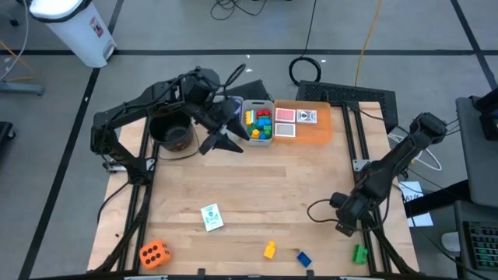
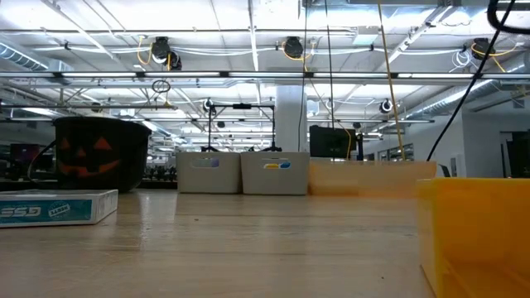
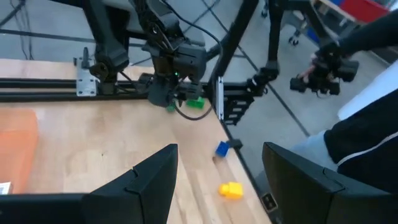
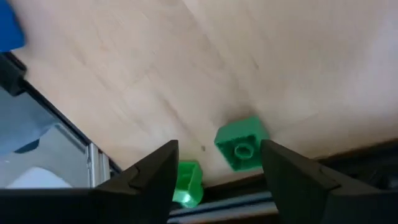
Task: Pick & Place Toys
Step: Put the green gamepiece into the right gray bin
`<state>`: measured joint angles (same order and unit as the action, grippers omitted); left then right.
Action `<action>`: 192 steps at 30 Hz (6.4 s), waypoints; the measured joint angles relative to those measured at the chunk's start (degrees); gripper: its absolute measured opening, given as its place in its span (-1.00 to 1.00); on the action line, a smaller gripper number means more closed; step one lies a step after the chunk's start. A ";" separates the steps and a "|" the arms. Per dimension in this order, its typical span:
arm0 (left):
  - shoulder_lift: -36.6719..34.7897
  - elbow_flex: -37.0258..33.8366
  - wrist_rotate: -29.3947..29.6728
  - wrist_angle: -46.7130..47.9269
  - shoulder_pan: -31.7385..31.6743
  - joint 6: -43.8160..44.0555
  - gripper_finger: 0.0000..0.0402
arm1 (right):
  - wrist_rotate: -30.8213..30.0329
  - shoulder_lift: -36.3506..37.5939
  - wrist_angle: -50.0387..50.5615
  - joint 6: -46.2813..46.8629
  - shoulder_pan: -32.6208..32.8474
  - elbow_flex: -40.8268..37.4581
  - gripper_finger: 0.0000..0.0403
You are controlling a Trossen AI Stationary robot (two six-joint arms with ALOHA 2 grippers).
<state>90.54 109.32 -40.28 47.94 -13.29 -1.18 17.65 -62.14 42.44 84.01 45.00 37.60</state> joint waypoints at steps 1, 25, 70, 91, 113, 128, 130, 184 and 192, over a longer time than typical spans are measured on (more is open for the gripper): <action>0.00 0.00 0.51 -0.59 0.13 0.84 0.19 | -0.90 0.40 0.32 -1.73 0.00 0.00 0.13; 13.48 0.00 24.52 -27.07 12.88 29.41 0.19 | -4.03 -0.31 -0.56 -19.52 11.43 -3.81 0.27; 14.10 0.00 25.30 -28.48 14.29 31.53 0.19 | -10.01 -8.93 -3.45 -12.92 11.38 -4.83 -0.37; 14.10 0.00 25.17 -28.48 14.25 30.94 0.19 | -18.82 -4.33 -12.85 -5.10 6.65 -5.16 -0.27; 13.94 0.00 20.76 -28.37 11.54 30.07 0.19 | -20.88 8.05 -26.61 -23.86 -19.02 -4.98 -0.29; 11.73 0.02 12.27 -25.99 2.19 24.18 0.19 | -16.67 8.86 -51.52 -30.74 -43.22 -4.92 -0.28; 11.54 0.02 11.73 -26.43 0.70 23.53 0.19 | -15.88 8.86 -54.92 -30.96 -46.40 -4.92 -0.28; 23.52 -0.02 -0.08 -55.76 -8.68 71.43 0.19 | -4.68 8.60 -73.18 -45.39 -74.97 6.05 -0.28; 23.52 -0.02 -0.41 -55.35 -9.22 75.53 0.19 | -2.39 8.64 -73.65 -48.71 -74.93 6.05 -0.30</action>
<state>114.06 109.30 -40.69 -7.41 -22.52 74.35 15.26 -53.49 -31.21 35.30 -29.93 43.66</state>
